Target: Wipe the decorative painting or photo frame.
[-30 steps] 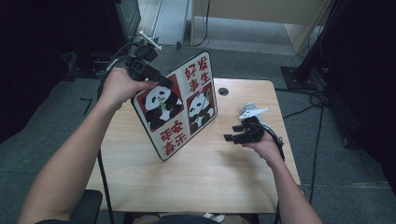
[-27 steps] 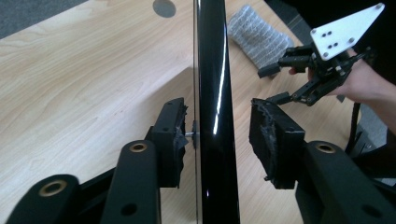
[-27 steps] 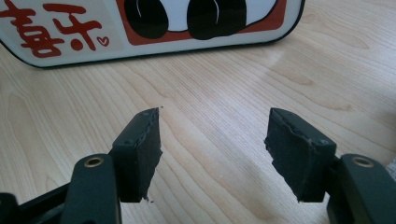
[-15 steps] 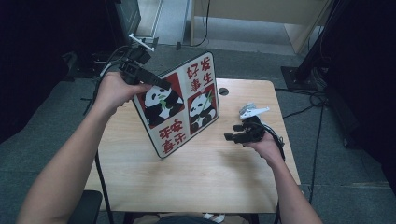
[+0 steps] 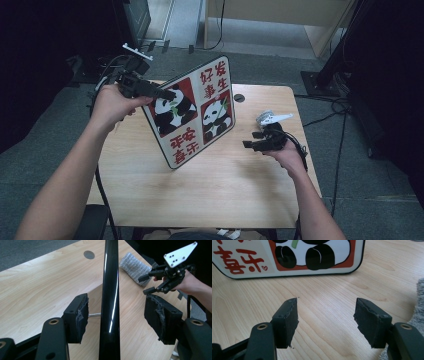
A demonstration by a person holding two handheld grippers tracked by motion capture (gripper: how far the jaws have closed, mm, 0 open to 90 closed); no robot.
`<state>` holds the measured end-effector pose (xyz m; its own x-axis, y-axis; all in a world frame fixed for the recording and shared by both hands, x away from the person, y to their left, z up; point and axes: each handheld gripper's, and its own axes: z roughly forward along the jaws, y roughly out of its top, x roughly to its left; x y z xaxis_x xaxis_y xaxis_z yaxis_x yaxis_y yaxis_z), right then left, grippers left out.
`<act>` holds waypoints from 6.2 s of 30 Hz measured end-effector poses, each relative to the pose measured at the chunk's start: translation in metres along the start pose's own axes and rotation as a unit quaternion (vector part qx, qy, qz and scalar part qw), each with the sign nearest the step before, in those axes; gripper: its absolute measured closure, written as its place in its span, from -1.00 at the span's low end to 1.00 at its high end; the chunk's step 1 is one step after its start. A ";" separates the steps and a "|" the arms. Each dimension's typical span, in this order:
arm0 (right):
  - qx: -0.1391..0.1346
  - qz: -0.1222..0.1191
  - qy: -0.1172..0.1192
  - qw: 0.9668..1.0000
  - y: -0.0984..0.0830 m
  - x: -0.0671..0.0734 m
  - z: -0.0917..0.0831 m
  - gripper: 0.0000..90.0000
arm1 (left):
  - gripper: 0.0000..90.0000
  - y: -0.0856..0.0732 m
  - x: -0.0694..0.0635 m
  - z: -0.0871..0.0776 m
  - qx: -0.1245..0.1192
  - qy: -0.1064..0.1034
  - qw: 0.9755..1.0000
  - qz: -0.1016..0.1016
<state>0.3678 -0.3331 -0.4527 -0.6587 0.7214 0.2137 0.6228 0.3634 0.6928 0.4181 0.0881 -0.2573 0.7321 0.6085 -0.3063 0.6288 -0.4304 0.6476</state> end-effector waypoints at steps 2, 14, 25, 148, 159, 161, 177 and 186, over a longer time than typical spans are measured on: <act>-0.001 0.000 -0.002 1.000 0.000 0.000 -0.002 -0.20 | -0.21 -0.004 0.000 -0.002 -0.003 0.000 1.000 0.001; -0.010 0.008 -0.018 1.000 0.000 -0.009 -0.010 -0.20 | -0.23 -0.032 0.000 -0.013 -0.022 0.003 1.000 0.006; -0.012 0.006 -0.027 1.000 0.001 -0.014 -0.018 -0.18 | -0.22 -0.055 0.002 -0.015 -0.029 0.007 1.000 0.003; 0.002 0.089 -0.070 0.994 0.033 -0.061 -0.028 0.52 | 0.71 -0.119 0.016 0.030 -0.074 -0.042 0.996 -0.022; 0.013 0.061 -0.060 0.996 0.051 -0.046 -0.027 0.51 | 0.71 -0.119 0.017 0.030 -0.074 -0.044 0.996 -0.021; 0.015 0.061 -0.057 0.996 0.055 -0.045 -0.028 0.51 | 0.71 -0.119 0.017 0.029 -0.073 -0.045 0.996 -0.021; 0.023 0.023 -0.052 0.998 0.097 -0.035 -0.046 0.50 | 0.72 -0.119 0.018 0.030 -0.076 -0.046 0.996 -0.016; 0.017 0.005 -0.048 0.999 0.124 -0.025 -0.054 0.50 | 0.72 -0.119 0.018 0.030 -0.076 -0.046 0.996 -0.015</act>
<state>0.4385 -0.3380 -0.3355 -0.6089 0.7784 0.1524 0.6446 0.3737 0.6669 0.3639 0.1303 -0.3606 0.7393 0.5524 -0.3851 0.6087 -0.3037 0.7330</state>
